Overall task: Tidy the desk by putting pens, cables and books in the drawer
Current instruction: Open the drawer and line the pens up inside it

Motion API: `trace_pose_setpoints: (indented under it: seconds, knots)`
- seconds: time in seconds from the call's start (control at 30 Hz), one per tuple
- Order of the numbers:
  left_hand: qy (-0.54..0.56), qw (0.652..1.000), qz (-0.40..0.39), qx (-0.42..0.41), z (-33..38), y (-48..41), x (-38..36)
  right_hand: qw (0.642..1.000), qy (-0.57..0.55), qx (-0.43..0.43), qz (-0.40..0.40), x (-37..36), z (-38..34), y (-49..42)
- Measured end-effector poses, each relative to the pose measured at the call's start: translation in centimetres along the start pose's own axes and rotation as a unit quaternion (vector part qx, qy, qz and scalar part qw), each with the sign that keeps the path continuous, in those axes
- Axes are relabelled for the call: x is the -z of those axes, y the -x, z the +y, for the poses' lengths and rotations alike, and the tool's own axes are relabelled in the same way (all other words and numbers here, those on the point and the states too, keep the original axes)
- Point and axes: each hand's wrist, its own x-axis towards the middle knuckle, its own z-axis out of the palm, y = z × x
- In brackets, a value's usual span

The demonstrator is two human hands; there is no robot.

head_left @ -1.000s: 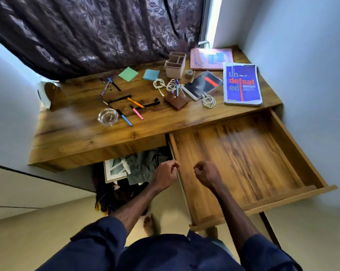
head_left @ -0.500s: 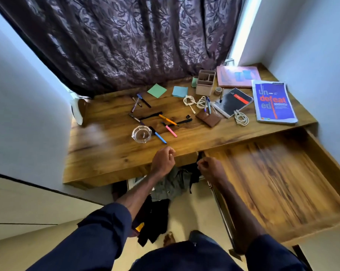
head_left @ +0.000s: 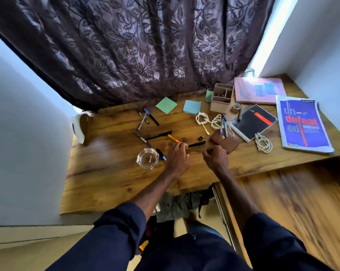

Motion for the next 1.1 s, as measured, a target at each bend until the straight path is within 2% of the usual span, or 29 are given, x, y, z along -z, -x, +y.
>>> trace_pose_setpoints:
  seconds: [0.07,0.17,0.33,0.53,0.8,1.0,1.1]
  knots:
    - [-0.026,0.999,-0.02,-0.014,0.4,-2.5,-0.2,1.0,0.0,-0.02,0.0,-0.3,-1.0,-2.5]
    - [-0.058,0.994,-0.094,-0.019,0.8,-6.3,-0.9,0.998,0.029,-0.047,-0.013,-0.8,-2.9,-6.1]
    - [-0.098,0.976,-0.195,-0.005,0.9,-10.5,-3.3,0.986,0.149,-0.025,-0.071,-1.6,-4.9,-9.8]
    - [-0.099,0.967,-0.233,-0.012,0.0,-11.7,-5.7,0.977,0.19,-0.018,-0.098,-2.0,-4.4,-11.8]
    - [-0.064,0.977,-0.202,-0.006,0.4,-12.0,-5.0,0.98,0.177,-0.022,-0.092,-1.3,-4.9,-12.5]
    - [-0.006,0.996,-0.056,-0.071,1.5,-8.8,-4.1,0.995,0.096,-0.003,-0.038,0.7,-3.5,-9.5]
    - [0.072,0.996,-0.014,-0.056,2.9,-6.7,-4.1,0.999,0.048,0.025,-0.004,2.0,-0.8,-6.2]
